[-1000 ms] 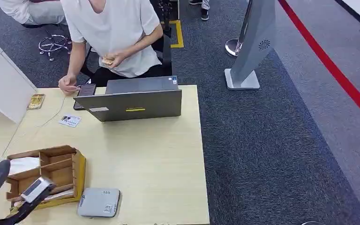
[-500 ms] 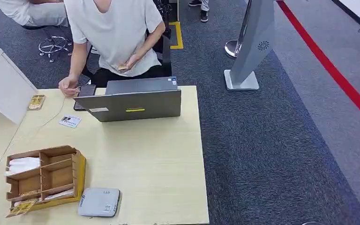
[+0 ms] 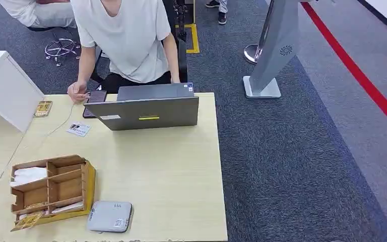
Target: Pass the card to the sensor for recognition and then transmit it.
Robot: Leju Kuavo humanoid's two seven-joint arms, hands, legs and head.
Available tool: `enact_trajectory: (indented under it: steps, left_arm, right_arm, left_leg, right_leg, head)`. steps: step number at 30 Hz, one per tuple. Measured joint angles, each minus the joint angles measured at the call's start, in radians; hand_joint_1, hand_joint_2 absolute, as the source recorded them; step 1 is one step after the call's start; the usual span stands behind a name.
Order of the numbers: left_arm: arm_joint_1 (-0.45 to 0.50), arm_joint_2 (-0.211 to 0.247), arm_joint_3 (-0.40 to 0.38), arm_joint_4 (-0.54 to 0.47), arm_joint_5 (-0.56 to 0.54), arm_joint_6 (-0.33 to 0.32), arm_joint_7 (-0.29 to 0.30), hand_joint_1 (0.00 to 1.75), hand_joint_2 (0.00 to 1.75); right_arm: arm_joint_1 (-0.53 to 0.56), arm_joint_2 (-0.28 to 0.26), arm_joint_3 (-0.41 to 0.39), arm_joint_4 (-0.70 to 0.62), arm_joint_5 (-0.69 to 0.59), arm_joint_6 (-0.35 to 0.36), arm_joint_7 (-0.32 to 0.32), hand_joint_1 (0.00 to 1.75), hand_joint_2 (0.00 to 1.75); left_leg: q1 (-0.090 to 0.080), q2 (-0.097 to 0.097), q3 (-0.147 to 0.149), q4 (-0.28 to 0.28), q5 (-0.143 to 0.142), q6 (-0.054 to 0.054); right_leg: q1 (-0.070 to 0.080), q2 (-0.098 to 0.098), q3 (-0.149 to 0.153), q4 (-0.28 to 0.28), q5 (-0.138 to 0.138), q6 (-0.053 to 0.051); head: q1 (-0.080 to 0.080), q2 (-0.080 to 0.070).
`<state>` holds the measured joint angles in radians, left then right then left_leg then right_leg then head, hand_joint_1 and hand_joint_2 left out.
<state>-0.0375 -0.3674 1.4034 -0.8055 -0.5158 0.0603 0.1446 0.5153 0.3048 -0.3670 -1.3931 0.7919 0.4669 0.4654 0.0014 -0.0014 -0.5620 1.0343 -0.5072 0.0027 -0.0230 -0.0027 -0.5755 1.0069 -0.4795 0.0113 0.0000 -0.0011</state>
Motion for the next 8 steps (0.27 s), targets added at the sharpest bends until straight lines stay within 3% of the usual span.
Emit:
enact_trajectory:
  steps: [4, 5, 6, 8]
  left_arm:
    - [0.001, 0.011, -0.089, 0.118, 0.026, 0.002, 0.000, 0.00, 1.75]
    - [0.002, 0.017, -0.108, 0.134, 0.034, 0.002, -0.001, 0.00, 1.75]
    - [0.003, 0.020, -0.131, 0.150, 0.044, 0.002, -0.003, 0.00, 0.00]
    - [0.010, 0.032, -0.180, 0.177, 0.063, 0.001, -0.009, 0.00, 0.00]
  right_arm:
    - [-0.027, -0.002, 0.007, 0.052, -0.057, -0.024, -0.028, 0.00, 1.75]
    - [-0.033, -0.003, 0.010, 0.064, -0.072, -0.033, -0.038, 0.00, 0.00]
    - [-0.039, -0.003, 0.014, 0.077, -0.085, -0.042, -0.044, 0.00, 0.00]
    - [-0.052, -0.005, 0.020, 0.110, -0.114, -0.059, -0.062, 0.00, 0.00]
  left_leg:
    - [0.000, 0.000, 0.000, 0.000, 0.001, 0.000]
    - [0.001, 0.000, 0.000, 0.000, 0.001, 0.000]
    - [0.001, 0.000, 0.000, 0.000, 0.001, 0.000]
    - [0.001, 0.000, 0.000, 0.000, 0.001, 0.000]
  right_leg:
    - [0.000, 0.000, 0.000, 0.000, 0.000, 0.000]
    - [0.001, 0.000, 0.000, 0.001, 0.000, 0.000]
    - [0.001, 0.000, 0.000, 0.001, 0.000, 0.000]
    - [0.001, 0.000, 0.000, 0.001, 0.000, 0.000]
  head:
    - [-0.001, 0.000]
    - [-0.001, 0.000]
    - [-0.001, 0.000]
    - [-0.001, 0.000]
